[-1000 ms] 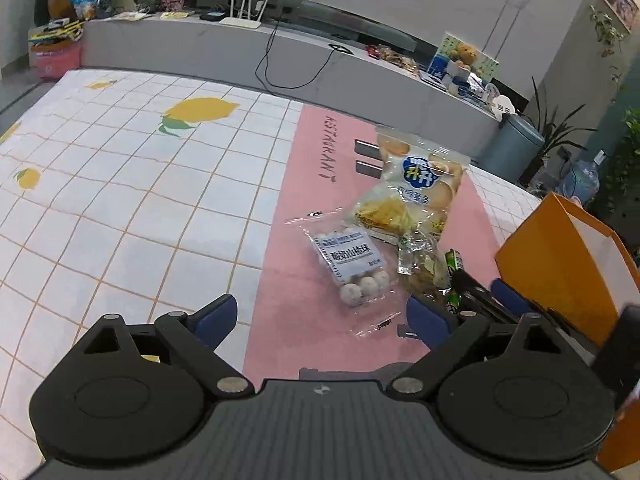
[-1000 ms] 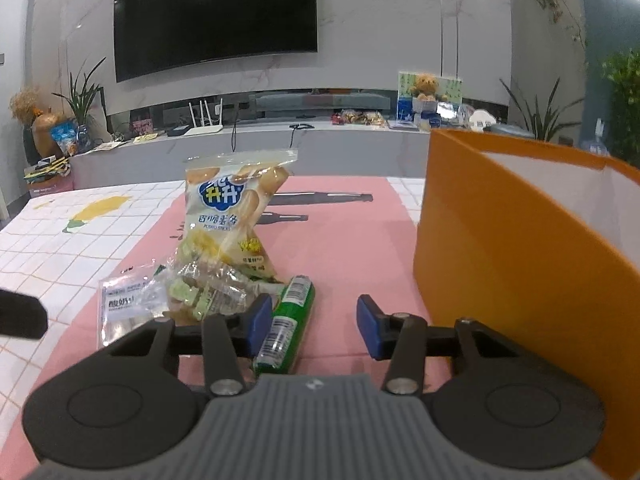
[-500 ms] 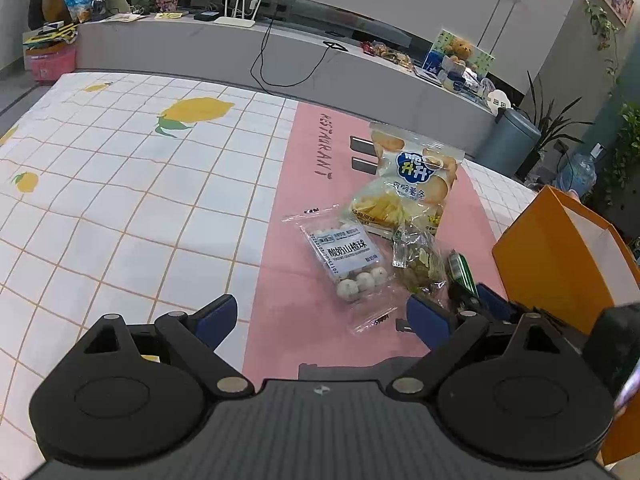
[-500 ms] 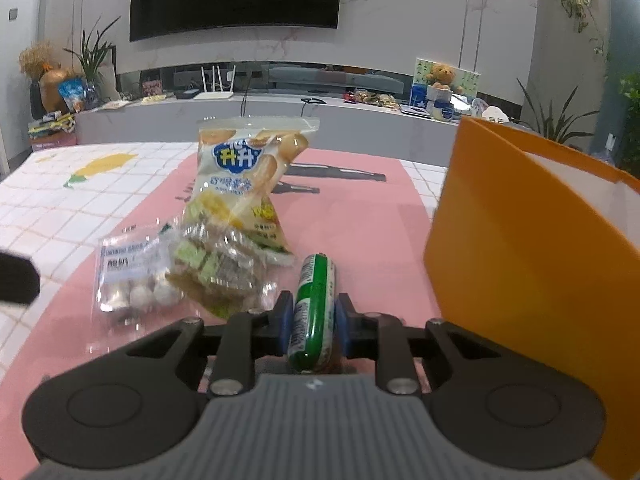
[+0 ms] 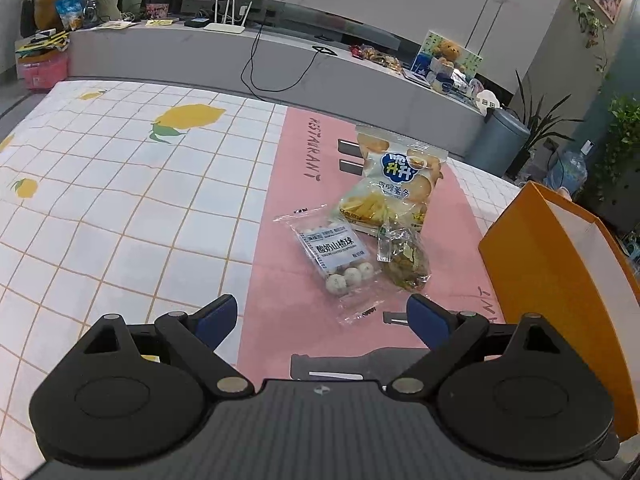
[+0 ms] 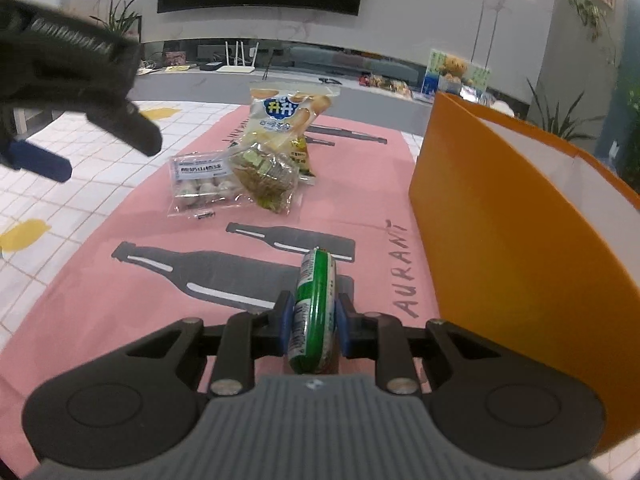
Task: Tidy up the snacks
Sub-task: 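Grasp the clear yogurt hawthorn ball pack with the left tool while the right holds the tube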
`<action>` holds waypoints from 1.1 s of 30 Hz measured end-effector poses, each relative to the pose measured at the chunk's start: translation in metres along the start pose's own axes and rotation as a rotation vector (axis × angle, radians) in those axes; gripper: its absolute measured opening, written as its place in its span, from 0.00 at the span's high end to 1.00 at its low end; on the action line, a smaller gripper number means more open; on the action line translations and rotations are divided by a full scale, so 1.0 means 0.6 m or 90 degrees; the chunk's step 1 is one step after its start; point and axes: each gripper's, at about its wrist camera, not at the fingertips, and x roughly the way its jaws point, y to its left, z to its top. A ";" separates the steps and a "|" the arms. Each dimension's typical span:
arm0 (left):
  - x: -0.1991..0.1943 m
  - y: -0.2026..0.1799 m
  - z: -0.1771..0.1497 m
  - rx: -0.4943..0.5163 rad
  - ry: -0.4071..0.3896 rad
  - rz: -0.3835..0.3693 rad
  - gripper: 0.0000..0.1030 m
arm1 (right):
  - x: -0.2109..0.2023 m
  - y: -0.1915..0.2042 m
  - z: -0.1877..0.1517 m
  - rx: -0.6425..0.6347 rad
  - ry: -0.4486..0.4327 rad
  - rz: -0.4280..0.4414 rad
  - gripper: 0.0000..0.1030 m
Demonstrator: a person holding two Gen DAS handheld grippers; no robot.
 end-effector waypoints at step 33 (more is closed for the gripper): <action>0.037 -0.008 0.010 -0.004 0.031 -0.032 0.00 | 0.010 -0.001 0.027 0.019 -0.047 0.021 0.80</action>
